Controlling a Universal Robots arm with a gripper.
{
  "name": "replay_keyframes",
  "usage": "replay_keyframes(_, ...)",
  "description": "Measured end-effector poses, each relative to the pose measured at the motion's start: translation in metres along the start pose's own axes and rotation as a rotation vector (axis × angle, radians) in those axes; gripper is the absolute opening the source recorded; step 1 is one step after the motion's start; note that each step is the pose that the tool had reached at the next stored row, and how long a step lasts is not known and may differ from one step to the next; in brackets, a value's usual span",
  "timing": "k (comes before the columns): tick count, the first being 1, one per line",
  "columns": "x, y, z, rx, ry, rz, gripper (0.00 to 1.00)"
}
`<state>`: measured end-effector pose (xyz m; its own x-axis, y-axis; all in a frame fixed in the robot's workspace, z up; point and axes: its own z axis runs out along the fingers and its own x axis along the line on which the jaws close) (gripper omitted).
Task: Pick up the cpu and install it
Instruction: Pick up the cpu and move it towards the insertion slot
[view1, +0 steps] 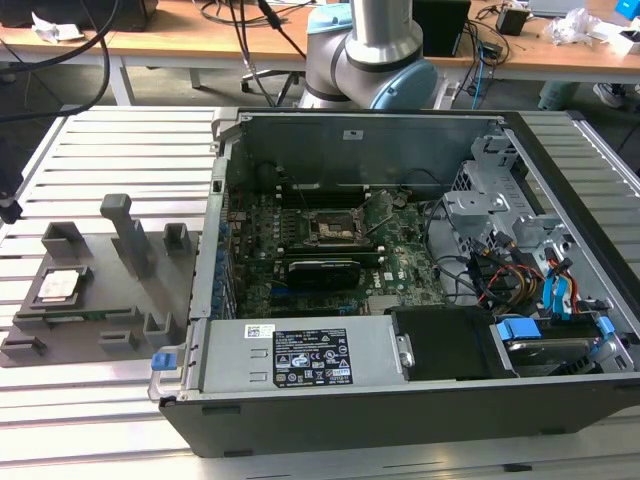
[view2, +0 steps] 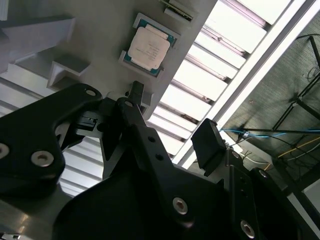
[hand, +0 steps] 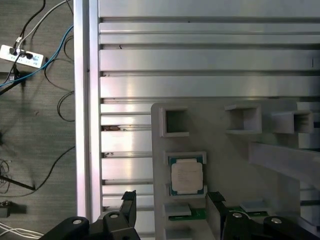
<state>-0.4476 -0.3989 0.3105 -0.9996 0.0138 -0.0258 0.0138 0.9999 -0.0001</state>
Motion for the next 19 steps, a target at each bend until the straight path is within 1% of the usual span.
replay_keyframes(19,0.0002,0.0000,0.0082,0.0000,0.0000,0.000,0.66)
